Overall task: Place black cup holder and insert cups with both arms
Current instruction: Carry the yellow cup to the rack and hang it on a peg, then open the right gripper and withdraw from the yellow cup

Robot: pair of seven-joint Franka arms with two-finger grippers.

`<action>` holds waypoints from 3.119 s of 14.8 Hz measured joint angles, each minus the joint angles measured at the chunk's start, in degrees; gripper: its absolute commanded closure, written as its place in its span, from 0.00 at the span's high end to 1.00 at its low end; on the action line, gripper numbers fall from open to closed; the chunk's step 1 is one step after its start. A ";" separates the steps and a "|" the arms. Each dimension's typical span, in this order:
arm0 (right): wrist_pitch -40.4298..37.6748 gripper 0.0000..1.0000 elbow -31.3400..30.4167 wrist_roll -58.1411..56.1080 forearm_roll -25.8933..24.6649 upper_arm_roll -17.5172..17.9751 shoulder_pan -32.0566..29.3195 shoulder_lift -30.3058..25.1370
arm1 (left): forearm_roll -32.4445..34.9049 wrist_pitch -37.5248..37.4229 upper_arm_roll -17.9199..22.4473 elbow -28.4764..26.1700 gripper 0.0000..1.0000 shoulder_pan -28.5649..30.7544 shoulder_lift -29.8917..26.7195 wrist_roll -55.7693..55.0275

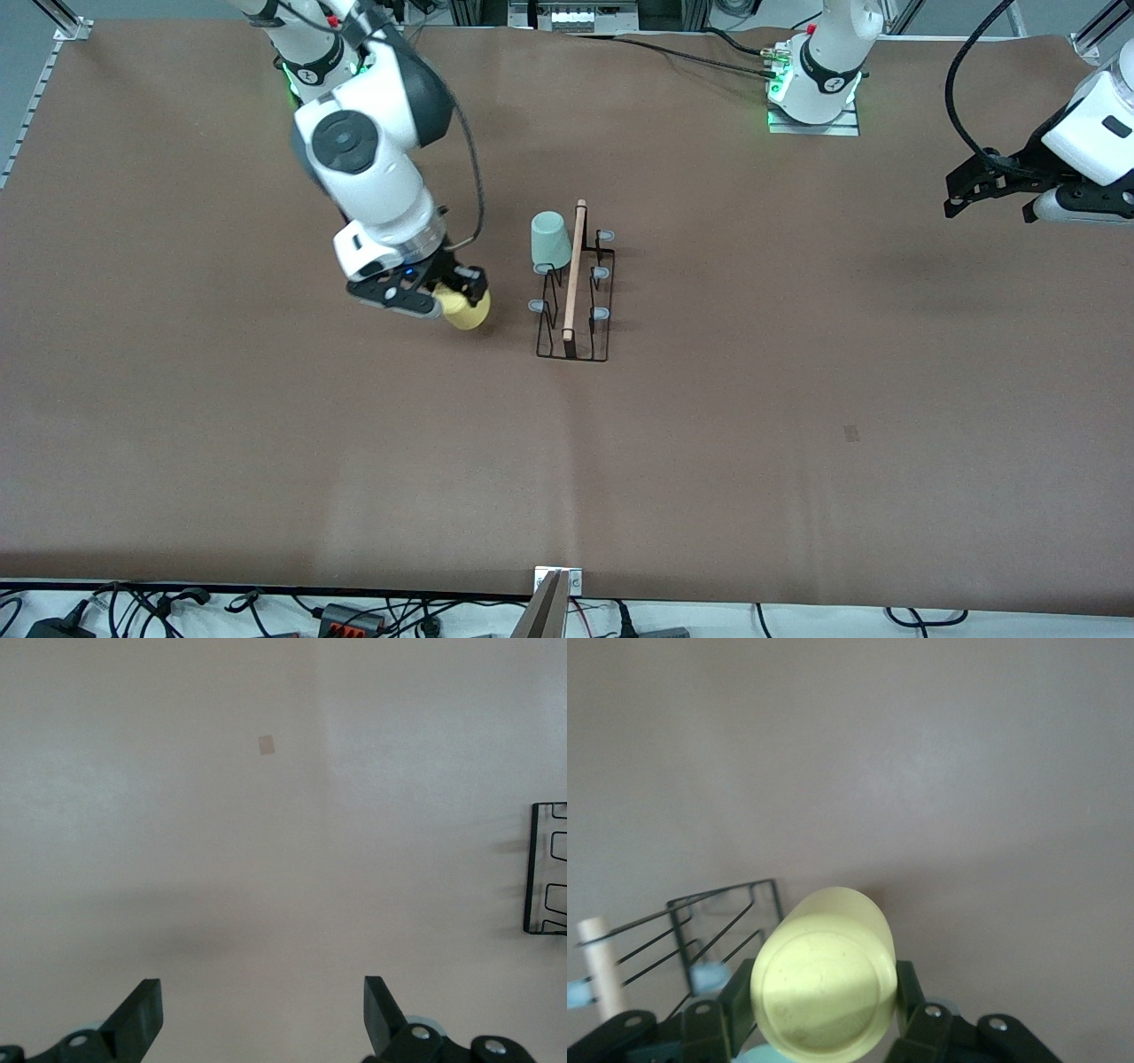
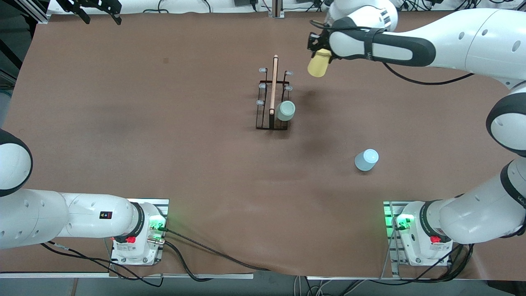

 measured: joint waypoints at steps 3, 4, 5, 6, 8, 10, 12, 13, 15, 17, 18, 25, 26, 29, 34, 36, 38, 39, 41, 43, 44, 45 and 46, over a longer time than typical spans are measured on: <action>-3.73 0.14 4.15 6.29 0.01 0.01 2.97 0.27 | -0.26 -0.03 -0.01 0.01 1.00 -0.03 0.02 0.00; -4.02 0.14 5.13 7.52 0.01 0.01 3.79 0.75 | -0.28 -0.18 0.00 0.01 1.00 -0.03 0.02 0.00; -4.16 0.14 5.89 8.29 0.01 0.01 4.56 1.50 | -0.28 -0.41 0.00 0.02 1.00 -0.03 0.02 0.00; -4.16 0.14 6.36 8.71 0.01 0.01 5.21 2.41 | -0.28 -0.51 0.00 0.02 1.00 -0.03 0.02 0.00; -4.01 0.14 6.95 9.32 0.00 0.01 6.13 4.38 | -0.28 -0.68 0.01 0.03 1.00 -0.02 0.02 0.00; -3.73 0.14 7.93 9.69 0.00 0.01 6.96 6.29 | -0.28 -0.78 0.02 0.03 1.00 -0.02 0.02 0.00; -3.22 0.14 8.94 9.78 0.00 0.00 7.51 7.75 | -0.28 -0.80 0.02 0.04 1.00 -0.02 0.02 0.00; -2.91 0.14 9.32 9.83 0.00 0.00 7.65 8.22 | -0.28 -0.81 0.02 0.04 1.00 -0.02 0.02 0.00; -2.07 0.14 9.65 9.85 -0.08 -0.01 7.69 8.48 | -0.97 -0.90 0.05 0.04 1.00 0.02 0.02 0.00; -1.12 0.14 9.66 9.85 -0.63 -0.05 7.69 8.72 | -1.38 -1.02 0.09 0.04 1.00 0.10 0.04 0.00; -1.07 0.14 9.73 9.85 -0.74 -0.07 7.69 8.80 | -1.42 -1.03 0.11 0.04 1.00 0.13 0.04 0.00; -0.95 0.14 10.22 9.84 -1.83 -0.48 7.64 8.91 | -1.47 -1.54 0.15 0.45 1.00 0.27 0.05 -0.04; -0.94 0.14 10.22 9.84 -2.55 -0.55 7.63 8.93 | -1.48 -1.55 0.16 0.46 1.00 0.27 0.05 -0.04; -0.82 0.14 10.22 9.84 -3.27 -0.64 7.51 9.14 | -1.48 -1.56 0.15 0.47 1.00 0.27 0.05 -0.04; 1.12 0.15 10.21 9.84 -3.29 -0.67 7.56 9.74 | -1.51 -1.56 0.13 0.47 1.00 0.22 0.05 -0.04; 1.33 0.16 10.21 9.85 -3.53 -0.64 7.69 10.49 | -1.51 -1.57 0.13 0.47 1.00 0.22 0.05 -0.04; 1.50 0.44 10.21 9.85 -4.35 -0.64 7.73 11.12 | -1.51 -1.59 0.13 0.47 1.00 0.22 0.05 -0.04; 1.55 0.75 10.21 9.85 -4.46 -0.64 7.73 11.35 | -1.51 -1.60 0.13 0.48 1.00 0.22 0.05 -0.04; 1.59 1.00 10.21 9.85 -4.48 -0.65 7.72 11.51 | -1.51 -1.61 0.13 0.48 1.00 0.22 0.05 -0.04; 1.66 1.00 10.23 9.85 -4.48 -0.65 7.69 11.50 | -1.51 -1.61 0.13 0.48 1.00 0.22 0.05 -0.04; 1.73 1.00 10.25 9.85 -4.49 -0.66 7.66 11.49 | -1.51 -1.62 0.13 0.48 1.00 0.22 0.05 -0.04; 1.79 1.00 10.34 9.85 -4.52 -0.66 7.63 11.45 | -1.51 -1.62 0.13 0.48 1.00 0.22 0.05 -0.04; 1.79 1.00 10.50 9.84 -4.57 -0.70 7.52 11.33 | -1.51 -1.62 0.13 0.48 1.00 0.22 0.05 -0.04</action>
